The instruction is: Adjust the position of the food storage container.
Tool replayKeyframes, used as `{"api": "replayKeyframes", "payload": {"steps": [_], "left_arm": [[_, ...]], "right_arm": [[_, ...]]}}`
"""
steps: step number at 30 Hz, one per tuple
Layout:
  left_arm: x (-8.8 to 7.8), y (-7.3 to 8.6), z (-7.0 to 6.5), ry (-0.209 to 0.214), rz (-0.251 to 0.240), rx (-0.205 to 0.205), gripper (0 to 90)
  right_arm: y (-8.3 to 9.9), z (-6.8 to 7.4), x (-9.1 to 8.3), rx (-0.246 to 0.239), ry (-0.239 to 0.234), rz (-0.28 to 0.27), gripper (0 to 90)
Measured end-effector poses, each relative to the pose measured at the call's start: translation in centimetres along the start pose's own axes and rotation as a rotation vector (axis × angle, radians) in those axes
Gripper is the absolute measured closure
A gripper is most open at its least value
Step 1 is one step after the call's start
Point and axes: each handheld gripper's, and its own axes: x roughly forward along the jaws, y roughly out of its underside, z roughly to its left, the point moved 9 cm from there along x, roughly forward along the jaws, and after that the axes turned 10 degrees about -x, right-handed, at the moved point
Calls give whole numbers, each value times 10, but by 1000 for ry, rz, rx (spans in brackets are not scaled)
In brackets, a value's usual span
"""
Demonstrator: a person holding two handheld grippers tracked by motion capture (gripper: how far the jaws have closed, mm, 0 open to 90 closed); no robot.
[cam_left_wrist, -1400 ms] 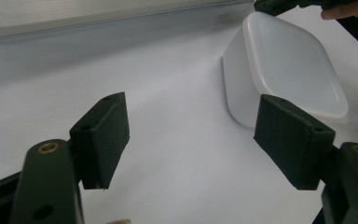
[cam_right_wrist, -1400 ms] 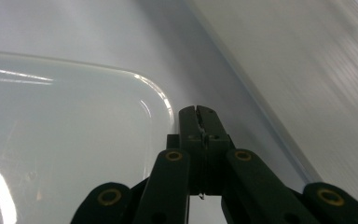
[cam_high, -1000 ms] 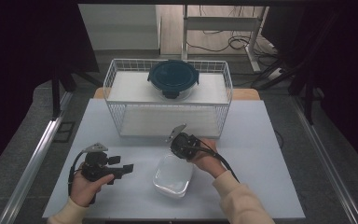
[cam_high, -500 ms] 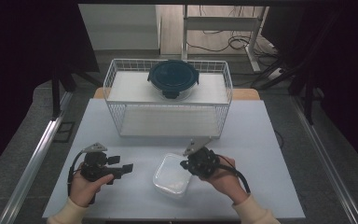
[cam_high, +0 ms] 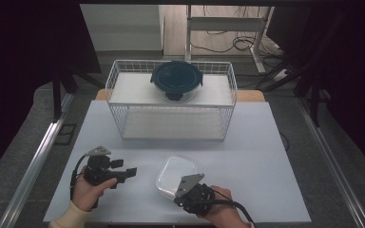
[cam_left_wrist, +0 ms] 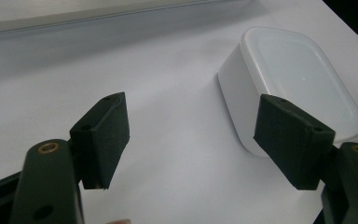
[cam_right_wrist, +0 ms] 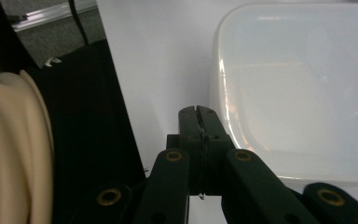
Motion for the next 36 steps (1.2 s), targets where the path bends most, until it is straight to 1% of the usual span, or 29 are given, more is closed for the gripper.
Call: {"api": "replayKeyframes", "payload": {"steps": [2,4,7,11,15,19,22,26,29,31,32,34,36], "left_arm": [[0,0,0,-1,-1,-3,258],[1,0,1,-3,1,-2,258],[2,1,1,-3,4,-2,258],[2,1,0,-1,5,1,258],[3,2,0,1,7,0,258],[5,3,2,0,15,-1,258],[6,4,2,-1,16,0,258],[6,4,1,0,15,4,257],[5,4,0,1,10,4,258],[5,2,-2,5,1,5,258],[5,2,-3,6,-1,6,258],[4,2,-4,10,-4,9,258],[4,2,-5,12,-5,10,257]], "right_arm": [[3,-3,1,-4,15,9,896],[4,-4,0,6,10,1,896],[6,-7,-2,11,22,5,896],[13,-16,-5,23,53,9,896],[20,-27,-9,48,79,6,896],[24,-34,-11,69,88,-1,896],[25,-35,-11,79,81,-14,896],[26,-34,-12,80,87,-10,896],[25,-35,-19,90,87,-37,896],[25,-38,-26,112,98,-58,896],[25,-42,-30,129,109,-79,896],[28,-48,-37,152,131,-100,895],[33,-57,-44,195,166,-126,895]]}}
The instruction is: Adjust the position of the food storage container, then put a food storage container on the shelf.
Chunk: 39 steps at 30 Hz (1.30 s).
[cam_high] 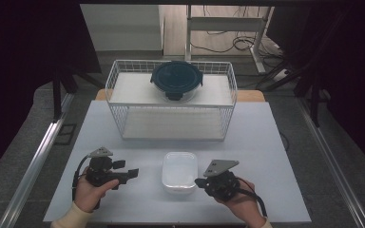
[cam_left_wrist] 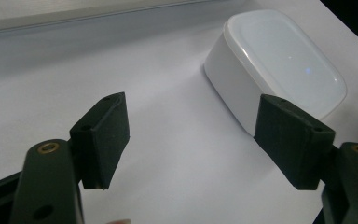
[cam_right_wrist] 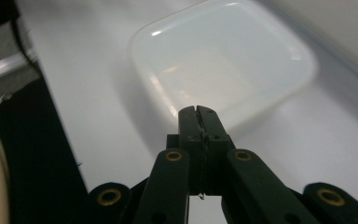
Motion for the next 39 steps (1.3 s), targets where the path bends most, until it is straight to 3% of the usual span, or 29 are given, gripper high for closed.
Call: {"api": "replayKeyframes", "payload": {"steps": [3,7,8,10,13,16,22,33,39], "left_arm": [[1,0,0,4,0,-1,257],[2,1,-1,6,-2,-5,256],[3,1,0,6,-1,-5,256],[3,1,0,6,-3,-8,256],[2,0,-1,7,-10,-9,253],[2,-1,-1,8,-22,-16,250],[2,-2,-4,16,-29,-17,245],[3,-4,-14,35,-38,-18,237],[6,-5,-28,72,-32,-20,234]], "right_arm": [[7,-16,-5,58,45,-24,894],[21,-32,-4,142,61,-27,856],[25,-36,-2,171,58,-28,804],[29,-41,0,229,71,-39,614],[29,-47,0,293,98,-60,458],[27,-48,-1,315,108,-75,369],[26,-49,-2,354,78,-100,294],[27,-50,0,364,58,-98,269],[27,-49,-2,387,46,-118,270]]}}
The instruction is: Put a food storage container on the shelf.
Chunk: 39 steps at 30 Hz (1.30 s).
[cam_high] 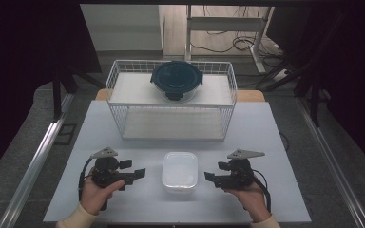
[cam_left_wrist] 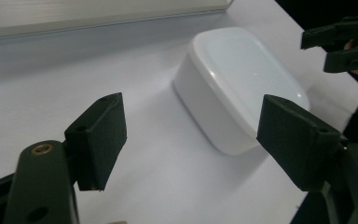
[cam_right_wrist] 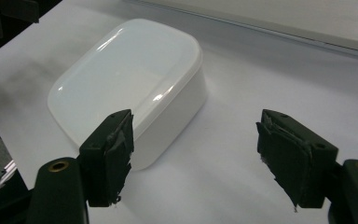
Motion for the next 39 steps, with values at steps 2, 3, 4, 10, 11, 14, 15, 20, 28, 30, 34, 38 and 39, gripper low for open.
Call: {"api": "replayKeyframes", "payload": {"steps": [2,3,4,10,11,14,15,20,28,30,34,38,39], "left_arm": [[1,-1,-5,8,-2,-5,234],[1,-2,-6,13,-2,-9,234],[2,-2,-8,15,-1,-10,234],[13,-4,-16,28,22,-29,236],[13,-4,-16,28,22,-29,236],[22,-7,-19,33,34,-43,237],[23,-8,-20,37,36,-49,237],[32,-15,-24,51,51,-66,238],[43,-17,-25,108,72,-125,246],[47,-16,-24,104,80,-131,247],[52,-13,-23,119,94,-142,257],[54,-12,-23,131,101,-162,271],[54,-12,-23,133,100,-167,272]], "right_arm": [[-2,2,0,7,-9,-9,271],[-3,3,0,11,-13,-15,273],[-3,4,1,15,-14,-16,275],[-9,8,1,30,-20,-28,294],[-11,8,2,32,-21,-31,297],[-15,9,4,53,-18,-34,313],[-17,10,4,59,-19,-35,317],[-26,10,12,68,-22,-33,334],[-27,15,27,109,-58,-21,352],[-26,16,28,117,-66,-24,354],[-27,18,29,136,-92,-33,365],[-25,16,29,153,-91,-34,374],[-24,15,29,159,-94,-32,376]]}}
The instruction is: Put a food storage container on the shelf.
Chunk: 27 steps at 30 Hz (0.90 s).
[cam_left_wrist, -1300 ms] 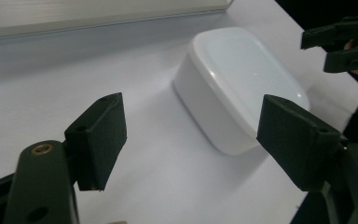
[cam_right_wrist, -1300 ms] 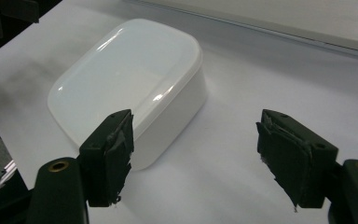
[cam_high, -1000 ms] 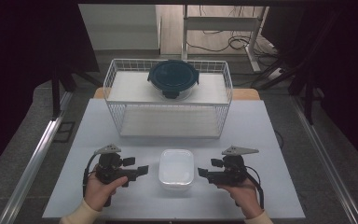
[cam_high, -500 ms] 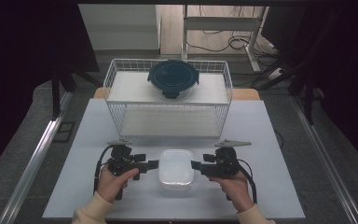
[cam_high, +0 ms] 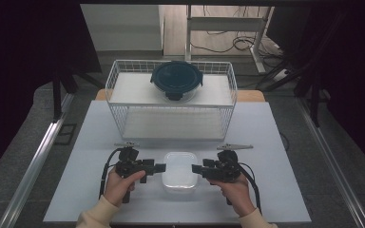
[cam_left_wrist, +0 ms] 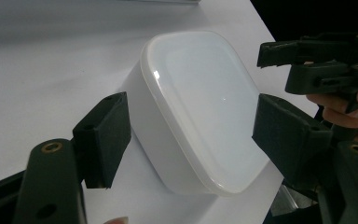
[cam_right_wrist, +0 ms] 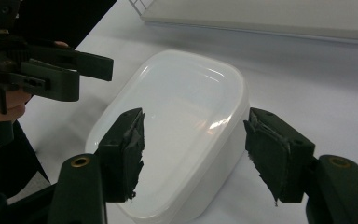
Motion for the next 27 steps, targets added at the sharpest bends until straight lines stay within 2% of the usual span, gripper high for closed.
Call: {"api": "replayKeyframes", "payload": {"steps": [14,17,23,27], "left_arm": [[12,9,-3,24,61,-21,331],[13,9,-1,13,68,-21,339],[16,8,5,8,75,-57,359],[20,9,7,25,100,-67,407]], "right_arm": [[14,1,13,79,-39,53,431],[16,1,16,88,-40,59,443],[17,0,17,100,-45,63,473],[18,0,17,121,-57,67,499]]}}
